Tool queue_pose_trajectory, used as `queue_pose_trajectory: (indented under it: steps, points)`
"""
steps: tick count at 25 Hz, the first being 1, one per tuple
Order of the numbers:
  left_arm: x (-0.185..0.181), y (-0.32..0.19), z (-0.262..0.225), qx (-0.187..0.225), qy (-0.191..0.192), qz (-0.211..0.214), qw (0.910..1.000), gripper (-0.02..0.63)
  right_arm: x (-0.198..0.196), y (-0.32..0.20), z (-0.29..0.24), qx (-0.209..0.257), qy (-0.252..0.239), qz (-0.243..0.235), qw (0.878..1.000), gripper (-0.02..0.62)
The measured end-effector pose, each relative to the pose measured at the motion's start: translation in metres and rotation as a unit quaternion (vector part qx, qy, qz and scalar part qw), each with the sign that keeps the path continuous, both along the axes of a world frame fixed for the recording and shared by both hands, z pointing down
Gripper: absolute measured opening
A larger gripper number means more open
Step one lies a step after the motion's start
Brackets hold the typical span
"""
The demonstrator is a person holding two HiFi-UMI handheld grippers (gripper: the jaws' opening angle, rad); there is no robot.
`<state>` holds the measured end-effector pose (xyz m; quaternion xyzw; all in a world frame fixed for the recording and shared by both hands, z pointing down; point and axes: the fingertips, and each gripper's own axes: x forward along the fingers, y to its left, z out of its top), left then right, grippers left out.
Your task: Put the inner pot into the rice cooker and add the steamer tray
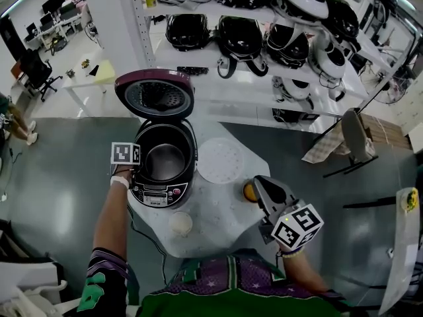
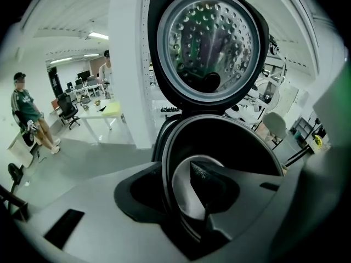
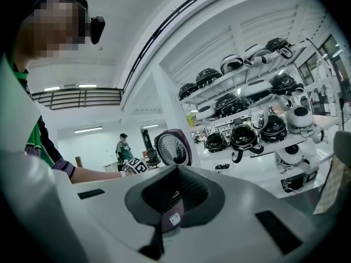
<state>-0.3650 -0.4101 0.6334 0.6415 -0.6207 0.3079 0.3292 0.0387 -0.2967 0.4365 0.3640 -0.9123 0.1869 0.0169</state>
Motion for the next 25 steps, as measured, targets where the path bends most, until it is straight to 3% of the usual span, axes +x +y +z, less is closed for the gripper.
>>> queue_pose_trajectory:
  steps: [6, 16, 25]
  points:
    - [-0.002, 0.013, -0.014, 0.021, -0.033, 0.004, 0.9992, 0.177, 0.004, 0.013, -0.006, 0.009, -0.002, 0.002, 1.000, 0.006]
    - [0.022, 0.055, -0.051, 0.082, 0.003, 0.003, 0.9966, 0.176, 0.005, 0.044, -0.020, 0.026, -0.004, 0.017, 1.000, 0.006]
    - [0.055, 0.116, -0.094, 0.157, 0.039, 0.021, 0.9866, 0.175, 0.008, 0.095, -0.034, 0.040, 0.004, 0.037, 0.999, 0.006]
